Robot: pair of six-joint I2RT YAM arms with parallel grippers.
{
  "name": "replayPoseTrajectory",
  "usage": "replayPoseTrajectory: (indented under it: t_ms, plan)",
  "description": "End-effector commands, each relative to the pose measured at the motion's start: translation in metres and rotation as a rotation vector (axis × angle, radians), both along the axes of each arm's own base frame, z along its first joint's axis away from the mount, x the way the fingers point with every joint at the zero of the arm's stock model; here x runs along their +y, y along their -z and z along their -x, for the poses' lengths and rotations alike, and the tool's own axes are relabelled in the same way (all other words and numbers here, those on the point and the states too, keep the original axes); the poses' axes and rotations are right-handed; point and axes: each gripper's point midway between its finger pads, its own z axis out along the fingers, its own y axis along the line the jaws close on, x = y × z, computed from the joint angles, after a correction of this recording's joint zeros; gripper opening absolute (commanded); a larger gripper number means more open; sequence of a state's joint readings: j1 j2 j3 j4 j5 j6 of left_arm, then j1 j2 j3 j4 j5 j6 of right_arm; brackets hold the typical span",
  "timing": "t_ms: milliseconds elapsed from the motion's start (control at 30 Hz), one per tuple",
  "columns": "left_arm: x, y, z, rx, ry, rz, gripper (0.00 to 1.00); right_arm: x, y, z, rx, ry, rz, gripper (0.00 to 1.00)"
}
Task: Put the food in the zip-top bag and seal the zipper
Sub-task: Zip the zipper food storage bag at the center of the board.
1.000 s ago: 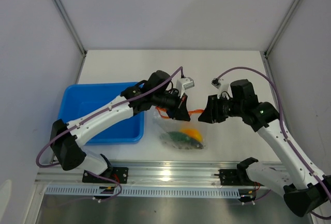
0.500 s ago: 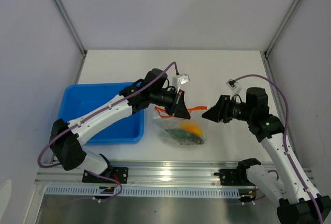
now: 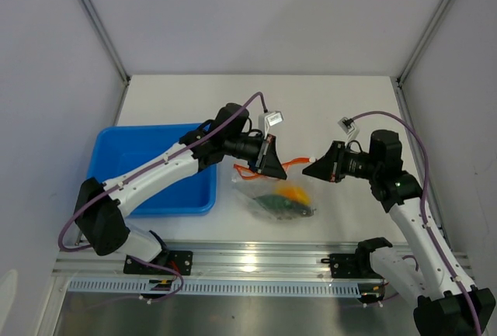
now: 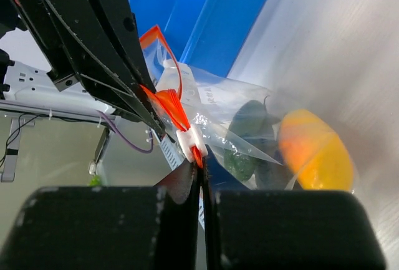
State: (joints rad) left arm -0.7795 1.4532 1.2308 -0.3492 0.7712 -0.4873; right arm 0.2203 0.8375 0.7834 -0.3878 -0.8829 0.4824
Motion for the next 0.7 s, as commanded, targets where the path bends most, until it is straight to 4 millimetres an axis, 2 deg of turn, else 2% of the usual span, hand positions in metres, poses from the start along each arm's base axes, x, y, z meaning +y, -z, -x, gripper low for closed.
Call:
replayPoseTrajectory:
  t_ms: [0, 67, 100, 167, 200, 267, 300, 333, 400, 433, 633, 667]
  plan:
    - [-0.002, -0.011, -0.001, -0.004, 0.017, 0.054, 0.01, 0.003, -0.018, -0.003, -0.055, -0.02, -0.027, 0.0]
    - [0.0, -0.01, -0.006, -0.016, -0.001, 0.045, 0.16, 0.001, -0.015, -0.002, -0.04, -0.022, -0.005, 0.0]
    - [0.0, -0.01, -0.008, -0.037, -0.003, 0.043, 0.35, 0.001, -0.019, -0.003, -0.051, -0.021, 0.006, 0.0]
    - [0.0, -0.015, -0.013, -0.091, -0.014, 0.053, 0.55, -0.001, -0.011, -0.001, -0.015, -0.029, 0.04, 0.0]
    - [0.001, -0.023, -0.014, -0.143, -0.013, 0.078, 0.7, -0.001, -0.01, -0.001, -0.027, -0.039, 0.053, 0.0]
    - [0.001, -0.032, -0.018, -0.208, -0.024, 0.108, 0.8, 0.001, -0.009, 0.002, -0.015, -0.064, 0.059, 0.0]
    - [0.0, -0.044, -0.02, -0.266, -0.022, 0.147, 0.93, 0.003, -0.011, 0.003, -0.014, -0.076, 0.055, 0.0]
    - [-0.001, -0.05, -0.021, -0.291, -0.017, 0.166, 0.98, 0.005, -0.013, 0.006, -0.01, -0.098, 0.043, 0.0]
    - [-0.004, -0.059, -0.021, -0.328, 0.009, 0.198, 1.0, 0.009, -0.015, 0.008, -0.001, -0.128, 0.028, 0.0]
    - [-0.008, -0.07, -0.023, -0.351, 0.015, 0.219, 0.99, 0.011, -0.019, 0.009, -0.006, -0.14, 0.023, 0.0]
    - [-0.019, -0.088, -0.034, -0.476, -0.002, 0.228, 0.99, 0.017, -0.023, 0.017, 0.011, -0.207, 0.032, 0.0]
    - [-0.021, -0.085, -0.034, -0.513, 0.01, 0.213, 0.99, 0.017, -0.026, 0.018, 0.004, -0.217, 0.027, 0.0]
